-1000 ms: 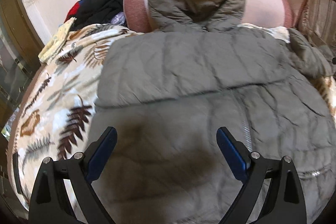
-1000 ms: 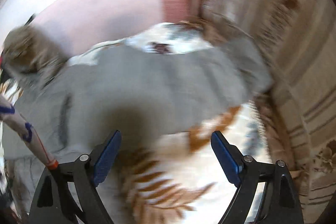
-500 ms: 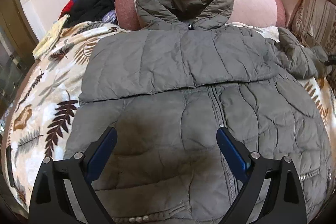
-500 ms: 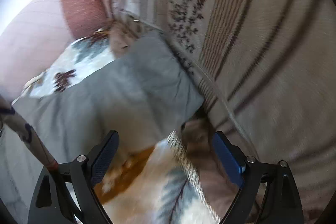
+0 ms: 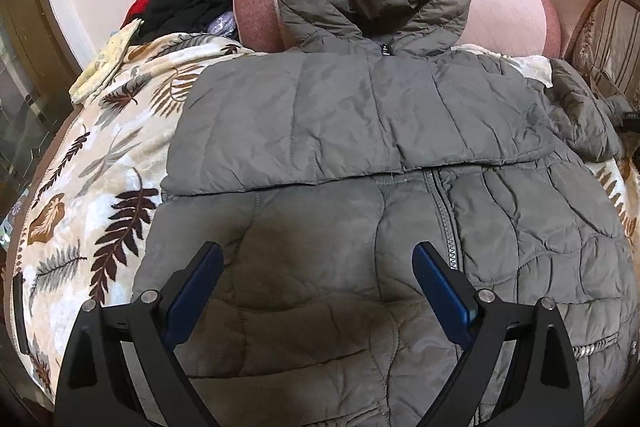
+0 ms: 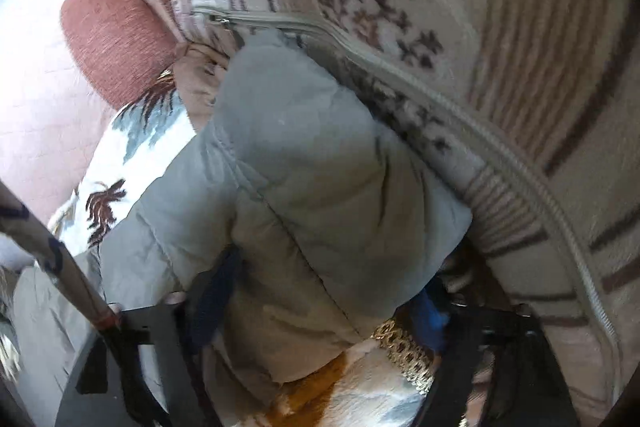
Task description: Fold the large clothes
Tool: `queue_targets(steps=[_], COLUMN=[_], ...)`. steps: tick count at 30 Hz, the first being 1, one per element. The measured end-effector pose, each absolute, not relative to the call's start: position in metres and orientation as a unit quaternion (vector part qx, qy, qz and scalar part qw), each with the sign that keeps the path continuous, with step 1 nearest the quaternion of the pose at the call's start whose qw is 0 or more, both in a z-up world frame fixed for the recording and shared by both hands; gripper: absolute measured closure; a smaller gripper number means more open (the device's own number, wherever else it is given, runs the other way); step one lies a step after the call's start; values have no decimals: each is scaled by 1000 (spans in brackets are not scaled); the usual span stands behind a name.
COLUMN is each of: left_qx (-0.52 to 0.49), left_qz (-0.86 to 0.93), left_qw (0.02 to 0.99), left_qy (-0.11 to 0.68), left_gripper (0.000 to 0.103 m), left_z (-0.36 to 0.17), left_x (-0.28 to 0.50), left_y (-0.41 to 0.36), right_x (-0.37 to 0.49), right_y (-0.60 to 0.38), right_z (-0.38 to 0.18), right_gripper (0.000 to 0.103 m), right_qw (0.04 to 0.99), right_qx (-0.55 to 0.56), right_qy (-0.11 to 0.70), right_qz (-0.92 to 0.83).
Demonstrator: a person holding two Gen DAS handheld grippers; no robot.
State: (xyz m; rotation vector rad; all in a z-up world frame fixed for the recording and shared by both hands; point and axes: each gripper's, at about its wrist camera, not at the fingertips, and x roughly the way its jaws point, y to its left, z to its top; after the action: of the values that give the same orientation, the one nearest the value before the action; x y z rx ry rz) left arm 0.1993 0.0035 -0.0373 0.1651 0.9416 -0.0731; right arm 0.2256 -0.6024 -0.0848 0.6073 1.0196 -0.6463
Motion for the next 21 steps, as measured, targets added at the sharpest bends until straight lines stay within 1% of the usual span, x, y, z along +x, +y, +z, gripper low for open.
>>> queue_targets(steps=[1, 2, 3, 4, 8, 13, 16, 21], left_qx=[79, 77, 75, 74, 80, 91, 91, 72], left_qz=[-34, -34, -34, -34, -33, -30, -22, -10], left_qw=[888, 888, 889, 889, 888, 889, 890, 892], left_qy=[453, 452, 451, 450, 451, 447, 446, 446], left_gripper=[8, 8, 8, 8, 8, 8, 8, 8], left_z=[-37, -36, -35, -34, -31, -22, -15, -8], left_x=[199, 199, 198, 198, 191, 182, 179, 172], left_y=[4, 4, 4, 4, 3, 11, 20, 44], right_x=[224, 222, 220, 219, 213, 212, 214, 222], right_y=[-601, -599, -597, -594, -567, -538, -508, -421], right_z=[-80, -74, -68, -62, -39, -6, 29, 93], right_gripper=[53, 62, 83, 85, 87, 88, 89, 89], right_qw=[784, 788, 793, 797, 814, 835, 859, 900], right_qx=[271, 262, 259, 253, 181, 153, 133, 84], right_qy=[472, 469, 466, 465, 471, 455, 435, 400], right_qz=[-299, -300, -294, -292, -289, -268, -236, -153])
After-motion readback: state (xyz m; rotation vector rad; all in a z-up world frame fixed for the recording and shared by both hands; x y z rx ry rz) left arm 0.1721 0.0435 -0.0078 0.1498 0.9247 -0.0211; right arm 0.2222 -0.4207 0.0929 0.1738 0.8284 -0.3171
